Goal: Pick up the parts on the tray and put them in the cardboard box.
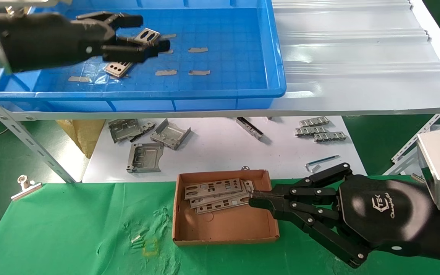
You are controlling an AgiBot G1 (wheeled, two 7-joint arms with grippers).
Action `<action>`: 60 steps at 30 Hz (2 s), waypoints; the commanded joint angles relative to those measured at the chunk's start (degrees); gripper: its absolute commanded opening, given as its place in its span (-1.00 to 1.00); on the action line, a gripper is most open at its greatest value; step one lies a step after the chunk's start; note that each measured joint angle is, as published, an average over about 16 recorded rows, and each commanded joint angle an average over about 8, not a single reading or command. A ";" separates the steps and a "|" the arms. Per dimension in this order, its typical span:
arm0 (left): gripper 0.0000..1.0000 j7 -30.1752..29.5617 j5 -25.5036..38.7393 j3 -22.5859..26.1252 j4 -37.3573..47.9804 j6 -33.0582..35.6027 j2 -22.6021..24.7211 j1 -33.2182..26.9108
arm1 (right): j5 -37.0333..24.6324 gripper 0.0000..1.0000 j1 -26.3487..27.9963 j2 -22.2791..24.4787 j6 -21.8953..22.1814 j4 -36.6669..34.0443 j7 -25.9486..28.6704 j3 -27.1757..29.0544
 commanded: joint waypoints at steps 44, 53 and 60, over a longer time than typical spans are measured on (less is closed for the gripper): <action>-1.00 6.81 10.46 5.34 29.27 -16.99 13.13 -12.19 | 0.01 1.00 0.00 0.00 0.00 0.00 -0.01 -0.01; -1.00 7.72 9.80 4.88 29.33 -17.29 13.08 -11.89 | 0.01 1.00 0.00 0.00 0.00 0.00 -0.01 -0.01; -1.00 8.49 9.44 4.62 29.10 -17.75 13.00 -12.24 | 0.01 1.00 0.00 0.00 0.00 0.00 -0.01 -0.01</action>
